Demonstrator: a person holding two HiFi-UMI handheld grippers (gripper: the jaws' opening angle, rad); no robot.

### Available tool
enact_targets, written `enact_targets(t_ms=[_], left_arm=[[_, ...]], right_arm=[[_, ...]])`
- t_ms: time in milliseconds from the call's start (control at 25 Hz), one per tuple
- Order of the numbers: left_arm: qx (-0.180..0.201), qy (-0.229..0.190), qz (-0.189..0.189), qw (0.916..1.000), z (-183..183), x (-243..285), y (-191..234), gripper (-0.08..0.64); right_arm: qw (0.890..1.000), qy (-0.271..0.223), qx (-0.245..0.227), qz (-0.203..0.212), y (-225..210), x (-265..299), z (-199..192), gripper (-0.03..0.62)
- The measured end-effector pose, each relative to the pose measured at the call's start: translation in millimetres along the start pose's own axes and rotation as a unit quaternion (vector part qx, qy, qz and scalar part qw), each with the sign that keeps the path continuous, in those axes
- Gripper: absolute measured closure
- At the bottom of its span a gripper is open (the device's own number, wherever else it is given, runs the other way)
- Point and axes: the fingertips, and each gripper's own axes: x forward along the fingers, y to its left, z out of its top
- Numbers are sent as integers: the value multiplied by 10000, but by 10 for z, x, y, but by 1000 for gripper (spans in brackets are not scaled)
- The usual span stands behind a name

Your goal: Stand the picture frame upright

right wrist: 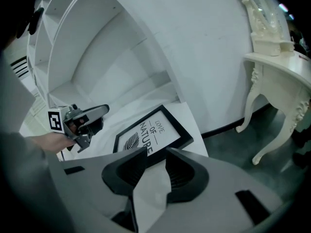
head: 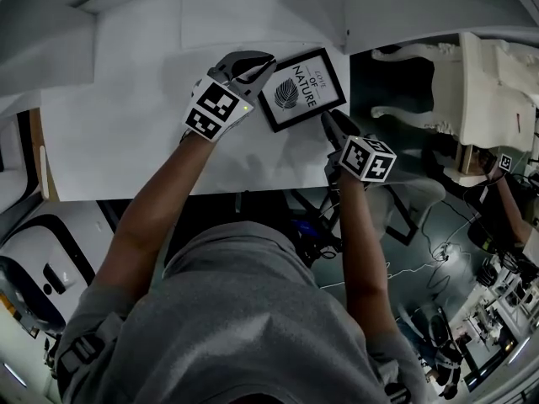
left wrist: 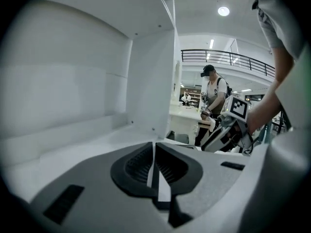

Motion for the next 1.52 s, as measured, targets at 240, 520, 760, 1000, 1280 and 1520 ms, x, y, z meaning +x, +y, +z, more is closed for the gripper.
enact_targets(t_ms=[240, 520, 760, 1000, 1280, 1520], left_arm=[[117, 627, -326, 9974, -326, 416, -88, 471], [166, 1150, -285, 9928, -632, 696, -75, 413], [186, 1370, -223, 9901, -736, 732, -82, 402], [-198, 1528, -28, 9881, -790, 601, -3, 448], [-423, 1616, 376, 9852, -889, 328, 7, 460], [-681, 1711, 515, 9816, -1043, 36, -45, 460]], right_arm=[[9979, 305, -524, -211, -37, 115, -89, 466], [9975, 348, -571, -245, -45, 168, -56, 463], [9963, 401, -728, -233, 4, 214, -27, 462], [9954, 467, -806, -207, 45, 258, -29, 463], [9924, 580, -1065, -201, 145, 332, -15, 477], [9855, 826, -1482, -21, 261, 434, -13, 477]])
